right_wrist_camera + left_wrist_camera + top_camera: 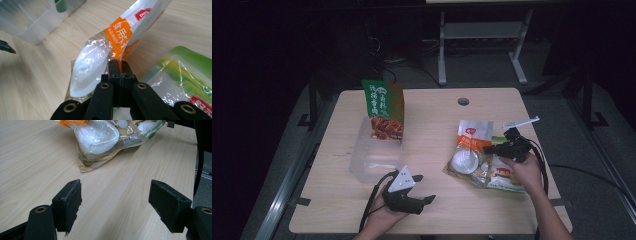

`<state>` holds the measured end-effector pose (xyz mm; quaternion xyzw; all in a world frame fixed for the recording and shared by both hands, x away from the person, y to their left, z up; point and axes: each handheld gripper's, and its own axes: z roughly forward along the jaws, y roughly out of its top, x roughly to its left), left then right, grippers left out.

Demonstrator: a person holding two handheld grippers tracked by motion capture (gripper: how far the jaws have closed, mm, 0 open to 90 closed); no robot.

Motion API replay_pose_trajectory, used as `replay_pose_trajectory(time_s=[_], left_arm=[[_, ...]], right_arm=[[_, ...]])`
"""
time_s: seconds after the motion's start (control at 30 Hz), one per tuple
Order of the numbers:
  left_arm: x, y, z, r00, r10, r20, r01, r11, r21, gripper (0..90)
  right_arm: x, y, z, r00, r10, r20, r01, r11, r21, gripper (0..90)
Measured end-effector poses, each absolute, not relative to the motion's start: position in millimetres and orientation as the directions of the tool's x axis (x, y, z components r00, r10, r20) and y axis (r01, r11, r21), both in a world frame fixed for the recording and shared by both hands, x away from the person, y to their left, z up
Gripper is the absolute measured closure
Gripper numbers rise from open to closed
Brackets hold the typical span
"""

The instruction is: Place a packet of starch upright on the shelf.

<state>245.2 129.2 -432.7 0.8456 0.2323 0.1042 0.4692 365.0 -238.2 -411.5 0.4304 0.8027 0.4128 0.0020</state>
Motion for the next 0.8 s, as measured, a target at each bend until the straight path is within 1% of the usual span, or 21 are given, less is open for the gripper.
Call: replay_pose_trajectory(time_s=[0.3,0.4,0.5,0.67,0.8], left_arm=[[247,128,-433,0.872,0.485,-0.068,0.31,-0.44,0.843,26.6],[249,126,-433,0.872,0.48,-0.091,0.325,-0.43,0.842,26.6],[249,122,-433,0.872,0.471,-0.133,0.35,-0.411,0.841,26.5],[253,114,-434,0.873,0.471,-0.124,0.352,-0.433,0.83,26.2],[263,111,-435,0.865,0.479,-0.147,0.372,-0.418,0.829,25.7]], right_arm=[[353,-231,-397,-0.688,0.649,0.325,0.625,0.302,0.72,90.0],[348,-228,-394,-0.709,0.629,0.32,0.604,0.307,0.735,90.0],[342,-225,-390,-0.741,0.603,0.296,0.565,0.321,0.76,90.0],[332,-220,-387,-0.782,0.558,0.277,0.518,0.335,0.787,90.0],[324,-221,-388,-0.807,0.521,0.278,0.493,0.336,0.803,90.0]])
